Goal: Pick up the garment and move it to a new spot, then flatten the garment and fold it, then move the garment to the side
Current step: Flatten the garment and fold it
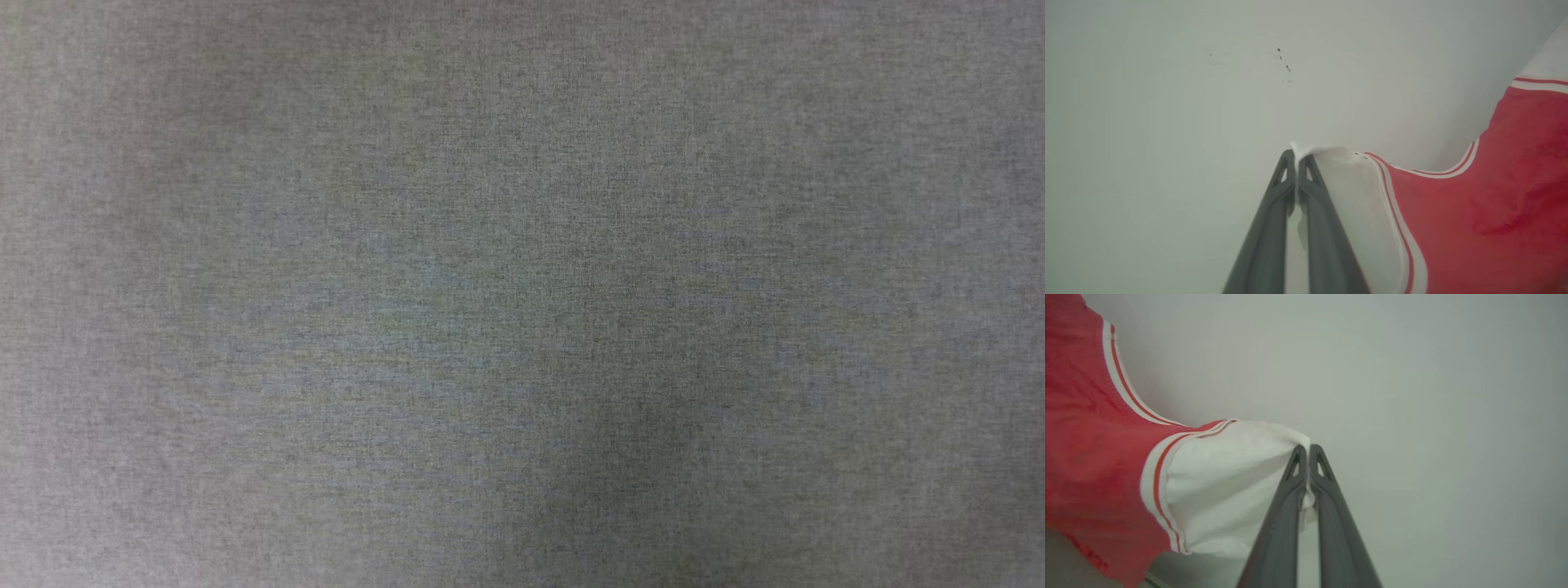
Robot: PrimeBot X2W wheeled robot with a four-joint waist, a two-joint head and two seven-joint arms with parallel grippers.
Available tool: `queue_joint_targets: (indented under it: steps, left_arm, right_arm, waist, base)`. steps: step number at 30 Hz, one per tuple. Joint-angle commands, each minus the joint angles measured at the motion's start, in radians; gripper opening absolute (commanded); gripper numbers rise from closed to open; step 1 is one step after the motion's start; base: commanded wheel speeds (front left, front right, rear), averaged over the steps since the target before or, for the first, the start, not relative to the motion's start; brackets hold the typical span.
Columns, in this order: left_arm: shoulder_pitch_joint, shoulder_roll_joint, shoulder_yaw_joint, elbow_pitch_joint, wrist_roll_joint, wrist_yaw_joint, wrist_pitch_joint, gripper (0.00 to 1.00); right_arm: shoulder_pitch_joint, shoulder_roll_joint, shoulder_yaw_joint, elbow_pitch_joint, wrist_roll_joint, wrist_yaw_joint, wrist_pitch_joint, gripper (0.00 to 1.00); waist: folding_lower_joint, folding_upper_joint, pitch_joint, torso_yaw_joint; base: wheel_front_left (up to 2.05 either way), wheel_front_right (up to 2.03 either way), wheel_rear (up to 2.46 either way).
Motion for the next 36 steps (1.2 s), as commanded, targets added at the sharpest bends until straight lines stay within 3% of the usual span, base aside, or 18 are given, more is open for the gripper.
queue_joint_targets:
  steps: [1,11,20,26,36]
  left_arm:
    - [0.04,-0.008,-0.008,0.019,-0.01,-0.004,-0.012,0.0]
    - [0.33,-0.006,-0.006,0.033,-0.039,-0.015,-0.038,0.0]
    - [0.778,0.046,0.098,-0.148,-0.033,0.045,-0.038,0.0]
    - [1.068,0.082,0.132,-0.251,-0.032,0.085,-0.038,0.0]
    - [1.465,0.129,0.167,-0.378,-0.075,0.141,-0.037,0.0]
  right_arm:
    - [0.035,0.011,0.02,0.022,0.016,-0.002,-0.016,0.0]
    - [0.286,0.079,0.111,0.123,0.148,-0.002,-0.164,0.0]
    - [0.617,0.074,0.246,0.096,0.278,-0.002,-0.244,0.0]
    - [0.803,0.038,0.322,0.049,0.351,-0.002,-0.288,0.0]
    - [1.079,-0.116,0.344,-0.063,0.436,-0.002,-0.316,0.0]
  waist:
    - [-0.0002,0.0,0.001,0.002]
    - [-0.0002,0.0,-0.078,-0.009]
    - [-0.0002,0.0,-0.198,-0.021]
    - [-0.0002,0.0,-0.283,-0.026]
    - [-0.0002,0.0,-0.438,-0.014]
  base:
    - [0.0,0.0,0.0]
    - [0.0,0.0,0.0]
    - [0.0,0.0,0.0]
    - [0.0,0.0,0.0]
    - [0.0,0.0,0.0]
